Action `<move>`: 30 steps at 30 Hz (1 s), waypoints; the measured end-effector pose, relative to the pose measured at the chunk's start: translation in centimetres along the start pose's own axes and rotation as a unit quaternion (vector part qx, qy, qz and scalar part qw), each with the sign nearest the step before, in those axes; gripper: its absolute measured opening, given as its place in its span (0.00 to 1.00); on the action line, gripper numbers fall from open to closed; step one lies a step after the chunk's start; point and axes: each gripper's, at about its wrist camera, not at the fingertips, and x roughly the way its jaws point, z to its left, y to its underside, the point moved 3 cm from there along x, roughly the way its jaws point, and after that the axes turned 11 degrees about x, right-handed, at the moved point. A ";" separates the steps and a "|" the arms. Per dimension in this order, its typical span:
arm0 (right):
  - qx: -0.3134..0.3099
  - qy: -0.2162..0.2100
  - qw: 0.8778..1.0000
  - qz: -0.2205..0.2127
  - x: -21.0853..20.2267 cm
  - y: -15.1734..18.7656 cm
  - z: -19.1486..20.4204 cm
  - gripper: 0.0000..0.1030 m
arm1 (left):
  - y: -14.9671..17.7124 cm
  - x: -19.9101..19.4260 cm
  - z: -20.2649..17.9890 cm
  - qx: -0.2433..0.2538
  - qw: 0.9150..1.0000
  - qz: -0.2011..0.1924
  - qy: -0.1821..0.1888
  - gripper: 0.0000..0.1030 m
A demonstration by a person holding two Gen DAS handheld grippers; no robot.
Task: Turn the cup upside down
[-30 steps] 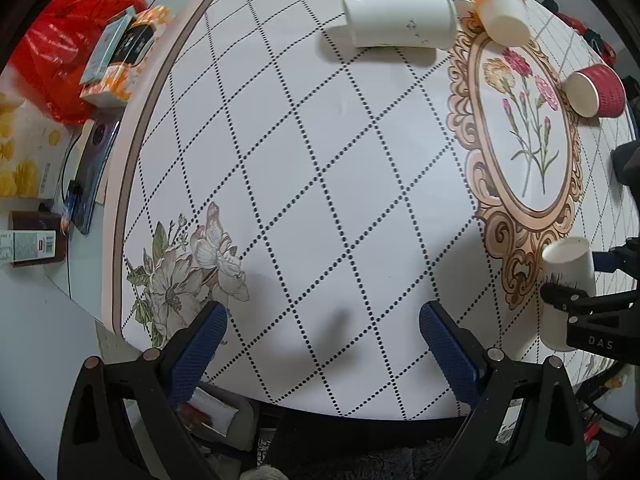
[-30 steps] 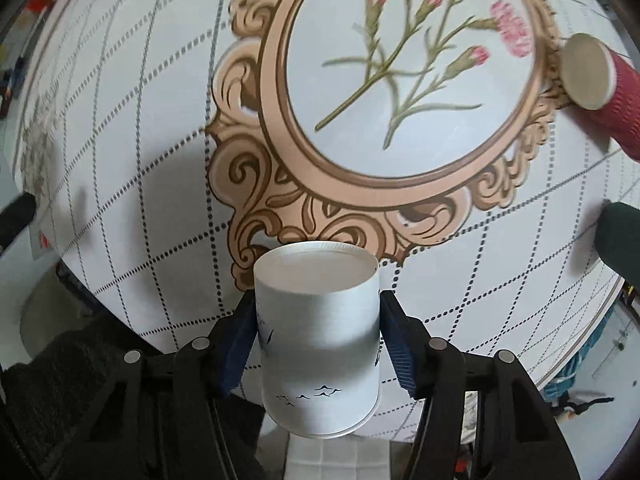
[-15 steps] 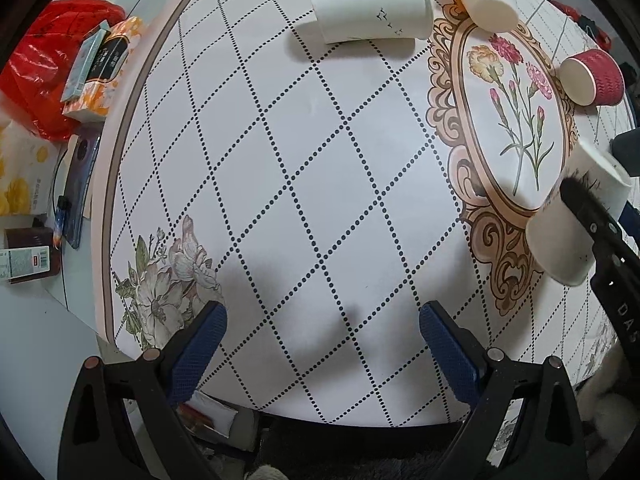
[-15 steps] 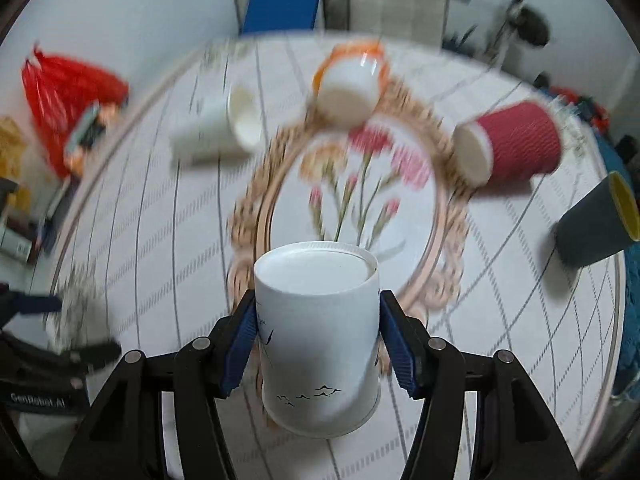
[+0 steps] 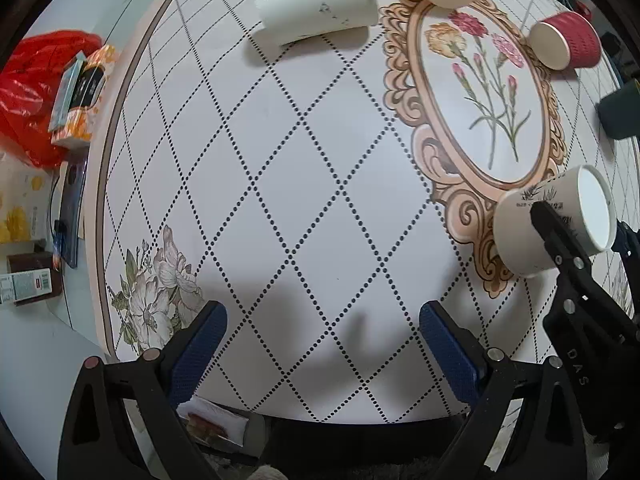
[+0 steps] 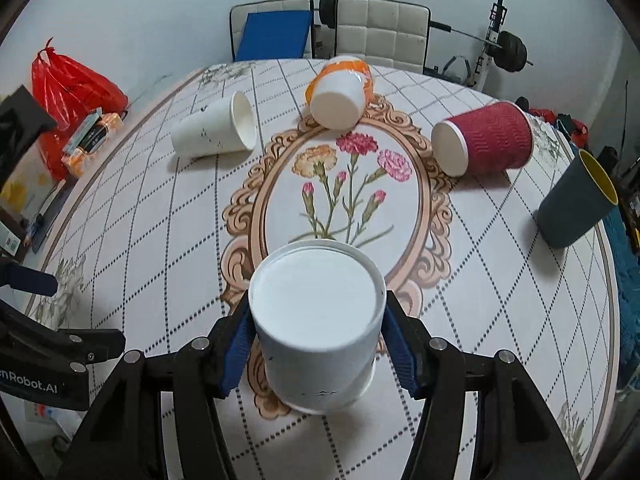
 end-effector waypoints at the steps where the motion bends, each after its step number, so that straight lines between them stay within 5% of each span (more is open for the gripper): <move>1: 0.001 0.002 1.000 0.004 -0.1 0.1 -0.1 0.61 | 0.1 -0.1 -0.3 0.005 1.000 -0.004 -0.002 0.96; 3: 0.007 0.001 1.000 0.013 -0.1 0.2 -0.2 0.61 | 0.3 -0.4 -0.8 0.011 1.000 -0.012 -0.007 0.96; 11: 0.079 0.026 0.996 0.043 -3.6 1.0 -2.0 0.95 | 1.7 -3.0 -1.4 0.029 0.998 -0.052 -0.017 0.96; 21: 0.141 0.122 0.982 0.038 -11.9 3.4 -4.9 0.96 | 3.5 -8.2 -1.3 0.040 0.992 -0.121 -0.020 0.98; 30: 0.156 0.124 0.980 0.007 -19.8 2.9 -5.7 0.96 | 6.4 -15.2 -2.7 0.036 0.982 -0.185 -0.020 0.98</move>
